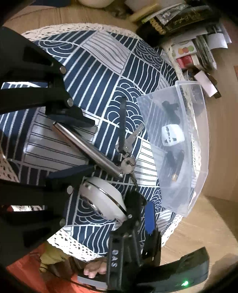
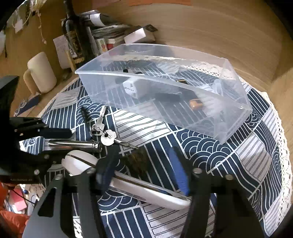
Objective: Organize rigid objects
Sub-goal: 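Grasp the metal rod with the left gripper while the right gripper grasps the black cone brush, then lower the rod and cone brush into the clear box and open both grippers, then grasp the white rotary cutter by its body with the right gripper, then grasp the keys with the left gripper while the right gripper holds the cutter, then lower the keys and rotary cutter into the clear box and open both grippers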
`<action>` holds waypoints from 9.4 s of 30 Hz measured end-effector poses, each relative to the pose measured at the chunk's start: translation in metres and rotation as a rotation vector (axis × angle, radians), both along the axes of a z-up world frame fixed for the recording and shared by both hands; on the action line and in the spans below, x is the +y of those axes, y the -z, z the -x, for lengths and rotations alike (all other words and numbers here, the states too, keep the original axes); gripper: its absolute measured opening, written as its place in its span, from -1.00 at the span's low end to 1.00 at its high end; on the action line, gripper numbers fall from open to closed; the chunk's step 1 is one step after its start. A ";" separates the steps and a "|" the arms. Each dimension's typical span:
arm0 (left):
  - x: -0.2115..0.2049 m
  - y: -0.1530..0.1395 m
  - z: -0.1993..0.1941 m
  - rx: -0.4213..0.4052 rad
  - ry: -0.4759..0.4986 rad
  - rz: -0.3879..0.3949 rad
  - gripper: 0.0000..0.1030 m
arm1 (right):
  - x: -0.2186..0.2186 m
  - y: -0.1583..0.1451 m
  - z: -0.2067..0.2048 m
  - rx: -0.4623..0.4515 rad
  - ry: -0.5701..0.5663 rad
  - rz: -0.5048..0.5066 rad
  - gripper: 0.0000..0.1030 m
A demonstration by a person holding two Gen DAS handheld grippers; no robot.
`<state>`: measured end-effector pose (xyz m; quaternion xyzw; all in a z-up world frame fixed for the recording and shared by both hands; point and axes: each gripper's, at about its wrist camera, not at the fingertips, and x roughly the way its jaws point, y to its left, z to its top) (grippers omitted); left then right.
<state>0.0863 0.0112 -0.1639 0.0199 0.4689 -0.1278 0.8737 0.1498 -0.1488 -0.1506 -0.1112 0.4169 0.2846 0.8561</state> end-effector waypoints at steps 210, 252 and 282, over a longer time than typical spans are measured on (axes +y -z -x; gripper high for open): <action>0.008 -0.012 -0.022 -0.015 -0.112 0.018 -0.07 | -0.048 -0.027 0.035 -0.189 0.200 -0.105 0.18; 0.025 -0.132 -0.064 -0.374 -0.212 0.119 -0.52 | -0.019 -0.113 -0.013 -0.436 0.161 -0.152 0.18; 0.036 -0.079 -0.120 -0.211 -0.238 0.118 -0.39 | 0.044 -0.062 -0.063 -0.321 0.046 0.024 0.24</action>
